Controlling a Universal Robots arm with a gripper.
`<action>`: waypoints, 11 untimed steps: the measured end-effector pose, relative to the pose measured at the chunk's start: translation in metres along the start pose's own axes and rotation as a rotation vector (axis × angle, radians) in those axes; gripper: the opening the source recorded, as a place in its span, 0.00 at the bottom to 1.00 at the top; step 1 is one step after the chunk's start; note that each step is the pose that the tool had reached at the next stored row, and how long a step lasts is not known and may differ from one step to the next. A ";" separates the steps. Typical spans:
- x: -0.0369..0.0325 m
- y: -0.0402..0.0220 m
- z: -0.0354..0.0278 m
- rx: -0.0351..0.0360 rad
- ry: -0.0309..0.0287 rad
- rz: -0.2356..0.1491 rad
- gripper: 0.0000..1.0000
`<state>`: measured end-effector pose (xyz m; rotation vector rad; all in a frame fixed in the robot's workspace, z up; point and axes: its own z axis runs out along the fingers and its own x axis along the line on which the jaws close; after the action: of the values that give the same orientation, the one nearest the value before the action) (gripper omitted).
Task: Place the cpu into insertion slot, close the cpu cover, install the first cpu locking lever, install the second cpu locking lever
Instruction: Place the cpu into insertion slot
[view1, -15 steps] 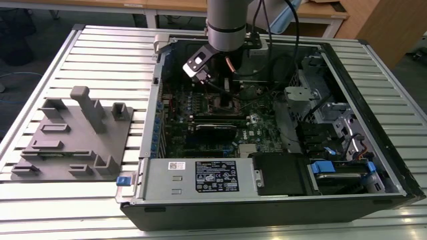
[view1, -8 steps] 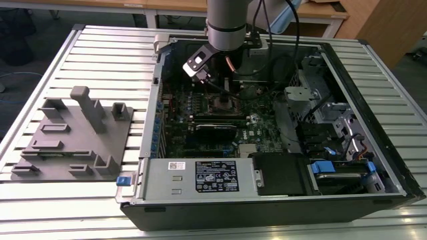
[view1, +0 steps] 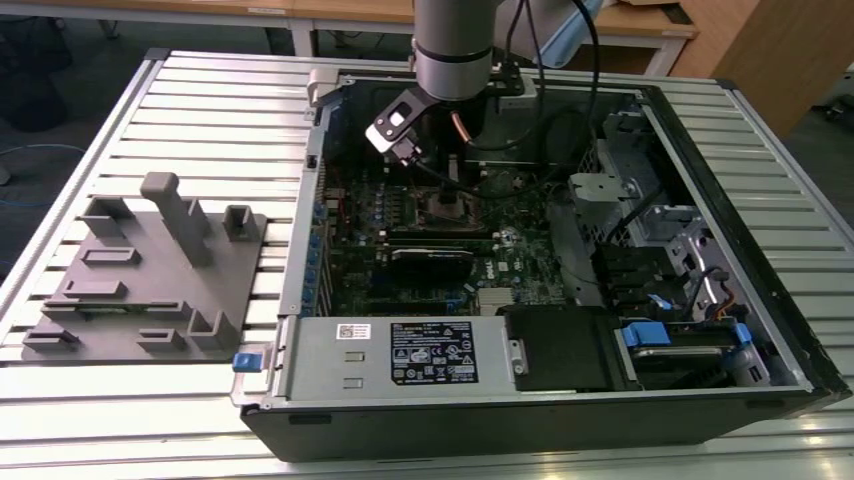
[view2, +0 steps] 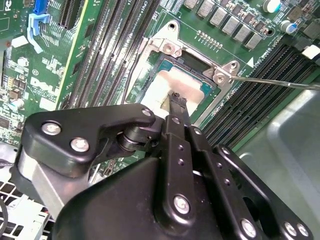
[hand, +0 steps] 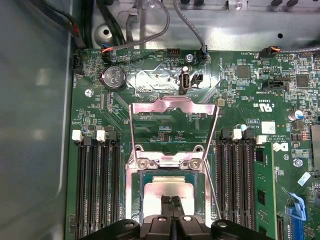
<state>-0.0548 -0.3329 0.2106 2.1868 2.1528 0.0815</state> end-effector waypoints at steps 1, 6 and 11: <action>0.0000 0.0001 0.0001 0.0032 0.0000 0.000 0.10; 0.0000 0.0001 0.0000 0.0078 -0.0002 0.000 0.10; 0.0001 0.0000 0.0015 0.0079 0.0001 0.000 0.10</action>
<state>-0.0547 -0.3329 0.2091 2.1910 2.1570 0.0732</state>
